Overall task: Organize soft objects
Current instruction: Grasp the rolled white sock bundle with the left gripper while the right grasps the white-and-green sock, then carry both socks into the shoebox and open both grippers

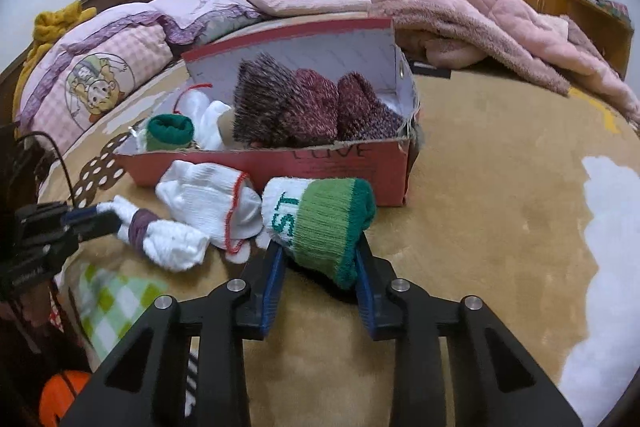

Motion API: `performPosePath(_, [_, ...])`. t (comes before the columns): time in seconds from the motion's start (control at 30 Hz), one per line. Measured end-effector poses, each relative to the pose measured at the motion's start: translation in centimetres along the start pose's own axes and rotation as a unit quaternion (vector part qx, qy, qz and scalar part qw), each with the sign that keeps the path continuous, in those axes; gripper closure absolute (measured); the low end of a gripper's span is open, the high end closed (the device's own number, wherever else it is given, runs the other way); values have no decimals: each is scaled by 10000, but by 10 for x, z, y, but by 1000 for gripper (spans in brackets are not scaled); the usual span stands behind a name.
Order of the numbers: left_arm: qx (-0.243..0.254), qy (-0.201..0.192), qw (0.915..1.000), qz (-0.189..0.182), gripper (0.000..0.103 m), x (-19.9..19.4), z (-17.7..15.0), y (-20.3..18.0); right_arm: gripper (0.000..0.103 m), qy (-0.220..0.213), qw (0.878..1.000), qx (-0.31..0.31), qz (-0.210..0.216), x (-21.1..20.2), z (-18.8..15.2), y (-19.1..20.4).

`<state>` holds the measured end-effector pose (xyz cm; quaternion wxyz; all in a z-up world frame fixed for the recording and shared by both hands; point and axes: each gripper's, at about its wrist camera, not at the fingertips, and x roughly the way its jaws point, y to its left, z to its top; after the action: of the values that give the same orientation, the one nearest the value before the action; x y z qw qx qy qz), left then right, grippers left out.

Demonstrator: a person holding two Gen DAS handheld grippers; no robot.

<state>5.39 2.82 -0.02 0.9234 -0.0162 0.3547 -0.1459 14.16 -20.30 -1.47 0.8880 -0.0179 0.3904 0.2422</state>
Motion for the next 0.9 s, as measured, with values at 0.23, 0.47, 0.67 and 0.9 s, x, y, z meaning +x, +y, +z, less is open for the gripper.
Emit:
performPosePath(0.23, [-167, -368, 9991, 108, 95, -21, 18, 7, 70, -276, 9996, 54, -65, -24, 9, 2])
performPosePath(0.47, [-491, -706, 9961, 209, 95, -38, 39, 23, 70, -640, 9978, 157, -12, -41, 26, 6])
performPosePath(0.67, [-810, -853, 9926, 298, 95, -35, 49, 43, 70, -858, 9961, 224, -27, -45, 35, 8])
performPosePath(0.9, [-918, -1012, 9902, 275, 95, -27, 61, 49, 70, -1004, 9948, 163, 29, -40, 41, 14])
